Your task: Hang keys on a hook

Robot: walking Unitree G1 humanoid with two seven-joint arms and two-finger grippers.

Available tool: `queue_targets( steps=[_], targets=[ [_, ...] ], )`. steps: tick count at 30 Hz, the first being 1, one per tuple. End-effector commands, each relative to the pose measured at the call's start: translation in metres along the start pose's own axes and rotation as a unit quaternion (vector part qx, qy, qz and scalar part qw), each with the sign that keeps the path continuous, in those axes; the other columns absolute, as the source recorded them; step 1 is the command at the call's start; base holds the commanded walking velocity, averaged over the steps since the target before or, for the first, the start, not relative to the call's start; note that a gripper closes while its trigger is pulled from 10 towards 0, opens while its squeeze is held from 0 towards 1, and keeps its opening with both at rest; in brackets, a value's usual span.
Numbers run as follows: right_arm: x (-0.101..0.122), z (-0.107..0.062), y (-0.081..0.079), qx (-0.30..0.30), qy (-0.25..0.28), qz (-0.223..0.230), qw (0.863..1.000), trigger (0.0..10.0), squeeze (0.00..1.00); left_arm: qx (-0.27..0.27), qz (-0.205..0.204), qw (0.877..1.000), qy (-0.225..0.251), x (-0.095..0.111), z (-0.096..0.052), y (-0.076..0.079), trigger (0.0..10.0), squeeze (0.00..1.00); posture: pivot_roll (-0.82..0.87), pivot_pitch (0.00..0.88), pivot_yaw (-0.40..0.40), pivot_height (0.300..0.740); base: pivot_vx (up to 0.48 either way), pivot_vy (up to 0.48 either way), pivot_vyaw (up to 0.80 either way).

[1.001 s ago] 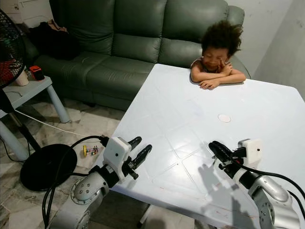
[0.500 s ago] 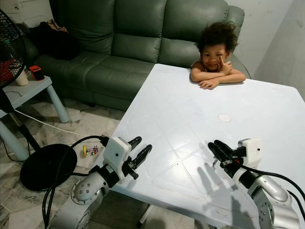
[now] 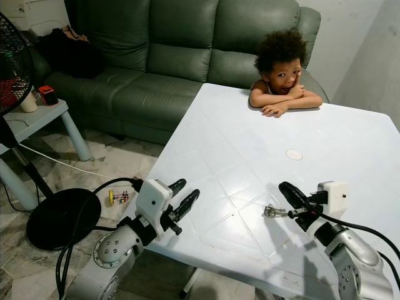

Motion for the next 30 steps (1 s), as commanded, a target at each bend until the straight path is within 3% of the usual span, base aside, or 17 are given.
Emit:
queue_targets(
  steps=[1, 4, 5, 14, 21, 22, 23, 30],
  targets=[
    [0.01, 0.003, 0.0, 0.004, 0.017, -0.006, 1.0, 0.0, 0.0, -0.001, 0.004, 1.0, 0.01, 0.005, 0.001, 0.002, 10.0, 0.0, 0.06, 0.0, -0.051, 0.74, 0.0, 0.0, 0.0],
    [0.01, 0.002, -0.001, 0.011, 0.013, -0.009, 1.0, 0.0, 0.0, -0.001, 0.004, 1.0, 0.01, 0.005, 0.001, 0.002, 10.0, 0.0, 0.06, 0.0, -0.051, 0.74, 0.0, 0.0, 0.0],
    [0.008, 0.001, -0.004, 0.024, 0.004, -0.02, 1.0, 10.0, 0.0, -0.001, 0.005, 1.0, 0.01, 0.005, 0.001, 0.002, 10.0, 0.0, 0.06, 0.0, -0.051, 0.74, 0.0, 0.0, 0.0],
    [-0.007, -0.01, -0.01, 0.075, -0.063, -0.052, 0.994, 10.0, 0.0, -0.003, 0.005, 1.0, 0.01, 0.005, 0.001, 0.003, 10.0, 0.0, 0.06, 0.0, -0.049, 0.74, 0.0, 0.0, 0.0],
    [-0.012, -0.013, -0.012, 0.087, -0.077, -0.047, 0.992, 10.0, 0.0, -0.006, 0.004, 1.0, 0.011, 0.005, 0.001, 0.003, 10.0, 0.0, 0.06, 0.0, -0.049, 0.74, 0.0, 0.0, 0.0],
    [-0.013, -0.014, -0.012, 0.087, -0.08, -0.043, 0.992, 10.0, 0.78, -0.006, 0.003, 1.0, 0.011, 0.005, 0.001, 0.004, 10.0, 0.0, 0.06, 0.0, -0.049, 0.74, 0.0, 0.0, 0.0],
    [-0.014, -0.014, -0.013, 0.091, -0.082, -0.035, 0.992, 10.0, 1.0, -0.007, 0.003, 1.0, 0.011, 0.005, 0.001, 0.004, 10.0, 0.0, 0.06, 0.0, -0.049, 0.74, 0.0, 0.0, 0.0],
    [-0.016, -0.013, -0.013, 0.081, -0.085, -0.044, 0.992, 10.0, 1.0, -0.008, 0.003, 1.0, 0.011, 0.005, 0.002, 0.005, 10.0, 0.0, 0.06, 0.0, -0.049, 0.74, 0.0, 0.0, 0.0]
  ],
)
Point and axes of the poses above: a point about 5 cm out from each wrist's last joint towards the gripper, its own z axis pointing out of the wrist towards the gripper, its own x axis along the axis of the wrist's last joint, y = z × x, the point moved 1 cm from there along z, pointing out of the wrist towards the gripper, and after that the axes turned 1 degree about z, right-handed, at the moved point
